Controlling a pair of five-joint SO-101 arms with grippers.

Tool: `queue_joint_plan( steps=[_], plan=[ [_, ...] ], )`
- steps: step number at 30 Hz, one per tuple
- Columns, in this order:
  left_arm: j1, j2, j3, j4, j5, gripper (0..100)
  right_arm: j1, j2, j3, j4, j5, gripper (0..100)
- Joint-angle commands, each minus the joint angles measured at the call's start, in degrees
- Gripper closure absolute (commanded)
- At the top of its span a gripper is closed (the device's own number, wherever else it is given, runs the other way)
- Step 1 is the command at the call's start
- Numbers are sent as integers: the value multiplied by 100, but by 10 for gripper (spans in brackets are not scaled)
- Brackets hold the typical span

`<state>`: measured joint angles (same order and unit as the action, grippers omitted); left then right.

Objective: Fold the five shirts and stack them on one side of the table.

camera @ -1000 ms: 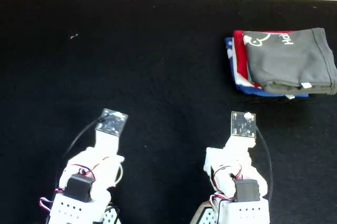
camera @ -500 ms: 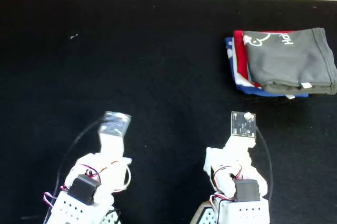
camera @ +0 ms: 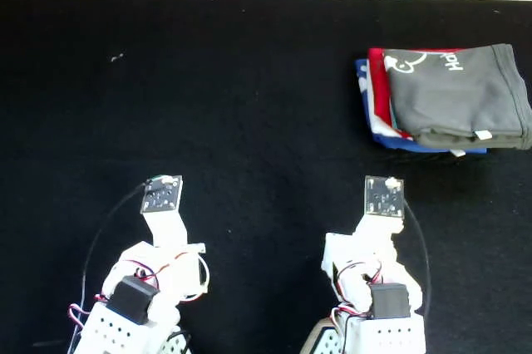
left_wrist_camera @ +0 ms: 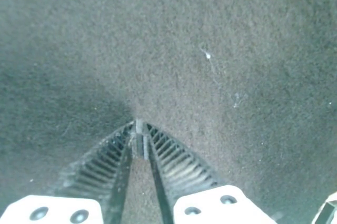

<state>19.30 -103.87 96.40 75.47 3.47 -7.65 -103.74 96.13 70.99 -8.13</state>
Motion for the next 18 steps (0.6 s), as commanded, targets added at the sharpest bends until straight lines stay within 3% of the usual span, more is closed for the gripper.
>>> queue_joint_plan(
  steps=[1, 18],
  plan=[
    [84, 13, 66, 62, 88, 991, -31, -66, 743, 13, -62, 993],
    [84, 22, 66, 62, 88, 991, -31, -66, 743, 13, -62, 993]
  ],
)
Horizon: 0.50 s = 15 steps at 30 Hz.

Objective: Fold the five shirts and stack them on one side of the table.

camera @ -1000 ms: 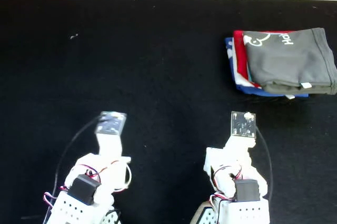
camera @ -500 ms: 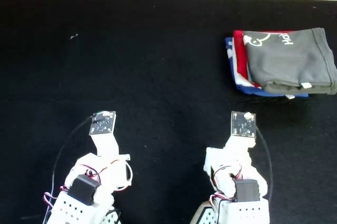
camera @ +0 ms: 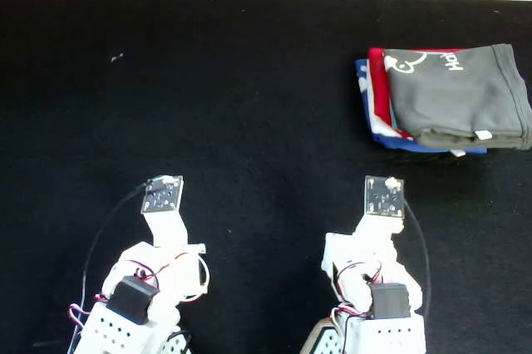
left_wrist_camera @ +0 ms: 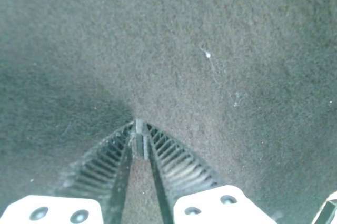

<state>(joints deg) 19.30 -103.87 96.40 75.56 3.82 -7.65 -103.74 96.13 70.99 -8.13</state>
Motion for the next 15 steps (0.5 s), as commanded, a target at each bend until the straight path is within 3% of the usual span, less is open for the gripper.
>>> queue_joint_plan(
  steps=[1, 12, 15],
  plan=[
    [84, 22, 66, 53, 53, 991, -31, -66, 743, 13, -62, 993],
    [4, 22, 66, 53, 44, 991, -31, -66, 743, 13, -62, 993],
    [-514, 22, 66, 53, 44, 991, -31, -66, 743, 13, -62, 993]
  ],
)
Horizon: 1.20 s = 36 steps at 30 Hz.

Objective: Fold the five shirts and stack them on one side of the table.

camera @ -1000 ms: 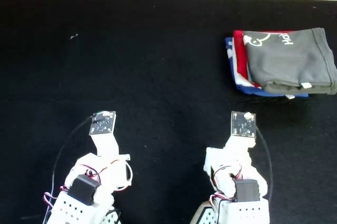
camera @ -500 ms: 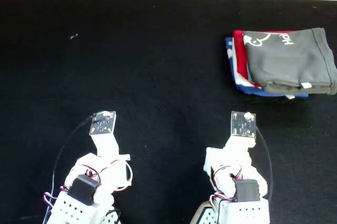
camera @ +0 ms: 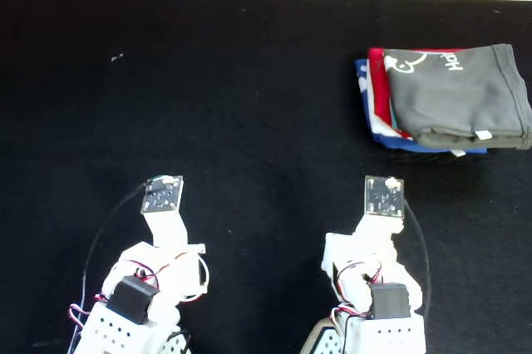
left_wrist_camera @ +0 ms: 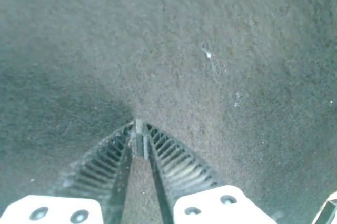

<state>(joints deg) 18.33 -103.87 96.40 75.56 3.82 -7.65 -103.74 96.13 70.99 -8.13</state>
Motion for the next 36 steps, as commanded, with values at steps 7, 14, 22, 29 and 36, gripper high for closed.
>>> queue_joint_plan(
  steps=[7, 14, 22, 29, 36],
  plan=[
    [-2088, 22, 66, 53, 44, 991, -31, -66, 743, 13, -62, 993],
    [-2097, 22, 66, 53, 44, 991, -31, -66, 743, 13, -62, 993],
    [-2097, 22, 66, 53, 44, 992, -31, -66, 743, 13, -62, 993],
    [-2088, 22, 66, 53, 35, 992, -31, -66, 743, 13, -62, 993],
    [-2088, 31, 66, 35, -1055, 992, -31, -66, 743, 13, -62, 993]
  ],
)
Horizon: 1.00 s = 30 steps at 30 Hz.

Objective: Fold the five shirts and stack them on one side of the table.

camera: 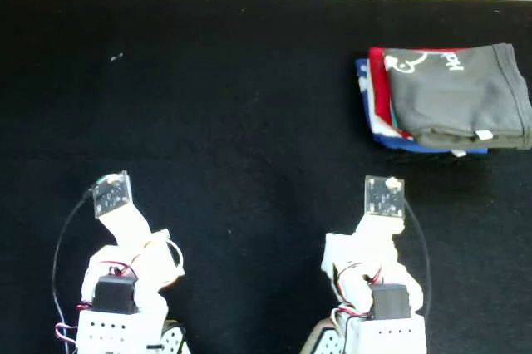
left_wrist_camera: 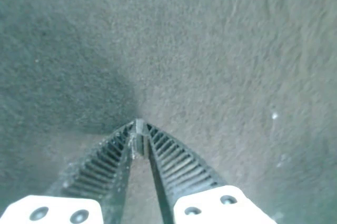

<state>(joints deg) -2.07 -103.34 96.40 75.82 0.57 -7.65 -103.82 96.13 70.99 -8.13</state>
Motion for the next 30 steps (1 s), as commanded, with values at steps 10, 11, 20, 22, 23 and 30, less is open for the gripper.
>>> queue_joint_plan(
  steps=[10, 11, 20, 22, 23, 30],
  plan=[
    [-66, -4, 66, 18, -97, 991, -31, -57, 743, 13, -62, 993],
    [-48, -22, 66, 26, 114, 991, -31, -57, 743, 13, -62, 993],
    [-40, -22, 66, 26, 149, 991, -31, -57, 743, 13, -62, 993],
    [-31, -22, 66, 26, -9, 991, -31, -57, 743, 13, -62, 993],
    [-31, -22, 66, 26, -123, 991, -31, -57, 743, 13, -62, 993],
    [-31, -4, 66, 18, -308, 992, -31, -57, 743, 13, -62, 993]
  ],
)
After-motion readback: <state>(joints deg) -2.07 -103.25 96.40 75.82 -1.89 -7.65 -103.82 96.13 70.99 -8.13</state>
